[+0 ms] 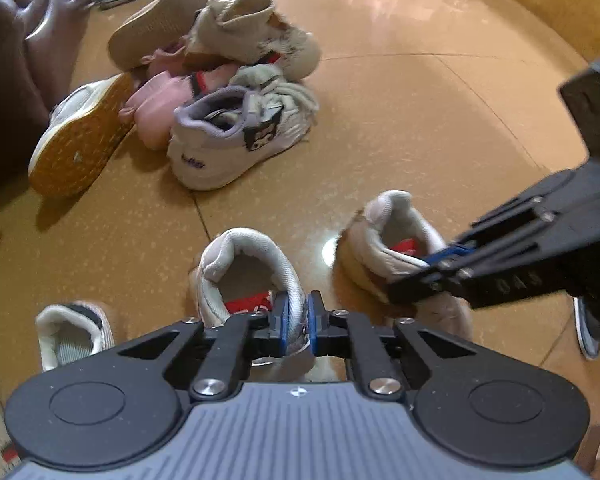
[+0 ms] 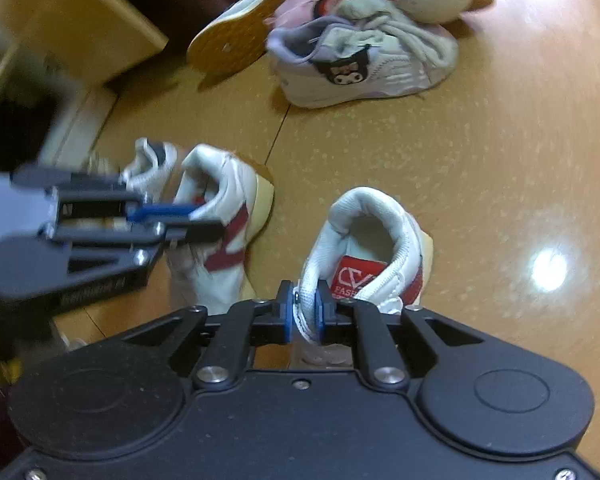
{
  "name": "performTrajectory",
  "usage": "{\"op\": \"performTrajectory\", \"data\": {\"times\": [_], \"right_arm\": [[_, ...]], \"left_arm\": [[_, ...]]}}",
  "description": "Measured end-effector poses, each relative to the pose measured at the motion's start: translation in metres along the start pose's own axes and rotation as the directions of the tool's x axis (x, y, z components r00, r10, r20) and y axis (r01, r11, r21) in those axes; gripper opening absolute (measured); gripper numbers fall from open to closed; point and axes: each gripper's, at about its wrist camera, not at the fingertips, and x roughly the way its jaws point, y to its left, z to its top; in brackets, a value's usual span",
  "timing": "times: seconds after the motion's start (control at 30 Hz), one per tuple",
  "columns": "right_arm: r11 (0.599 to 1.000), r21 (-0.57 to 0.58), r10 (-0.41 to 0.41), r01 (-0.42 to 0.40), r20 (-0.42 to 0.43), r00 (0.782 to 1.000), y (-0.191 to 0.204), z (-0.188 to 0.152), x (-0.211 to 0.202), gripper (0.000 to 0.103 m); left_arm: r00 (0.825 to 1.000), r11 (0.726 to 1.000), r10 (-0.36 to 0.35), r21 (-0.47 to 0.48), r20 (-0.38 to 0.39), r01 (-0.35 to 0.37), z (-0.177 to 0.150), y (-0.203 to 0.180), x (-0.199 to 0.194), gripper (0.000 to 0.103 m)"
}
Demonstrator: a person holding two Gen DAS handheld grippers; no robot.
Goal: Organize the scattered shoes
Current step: 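Carry both shoes beside the cabinet and set them down side by side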
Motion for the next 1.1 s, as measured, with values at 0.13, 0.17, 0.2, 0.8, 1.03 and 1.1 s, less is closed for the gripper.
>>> {"op": "performTrajectory", "data": {"times": [0.13, 0.17, 0.2, 0.8, 1.03, 1.1], "right_arm": [[0.997, 0.064, 0.035, -0.036, 0.025, 0.999, 0.002, 0.007, 0.005, 0.011], [0.998, 0.052, 0.038, -0.039, 0.025, 0.999, 0.005, 0.009, 0.007, 0.011], [0.998, 0.04, 0.041, -0.042, 0.024, 0.999, 0.008, 0.011, 0.009, 0.011], [0.995, 0.025, 0.093, -0.094, 0.065, 0.994, 0.014, 0.018, -0.006, 0.056], [0.998, 0.013, -0.066, 0.064, 0.147, 0.987, 0.007, 0.012, -0.032, 0.057], [0.982, 0.051, -0.186, 0.181, 0.14, 0.973, -0.006, 0.007, -0.032, 0.057]], "left_arm": [[0.999, 0.998, -0.053, -0.029, -0.009, 0.053, 0.007, 0.003, 0.005, 0.008], [0.998, 0.997, -0.065, -0.032, -0.017, 0.065, 0.008, 0.003, 0.008, 0.008], [0.997, 0.997, -0.071, -0.042, -0.015, 0.071, 0.007, 0.004, 0.009, 0.008], [0.995, 0.963, -0.073, -0.257, 0.064, 0.087, 0.001, 0.039, -0.02, 0.015], [0.979, 0.928, 0.204, -0.313, -0.027, -0.202, -0.002, 0.055, -0.019, 0.045], [0.977, 0.917, 0.201, -0.336, -0.077, -0.215, -0.008, 0.058, -0.007, 0.047]]}}
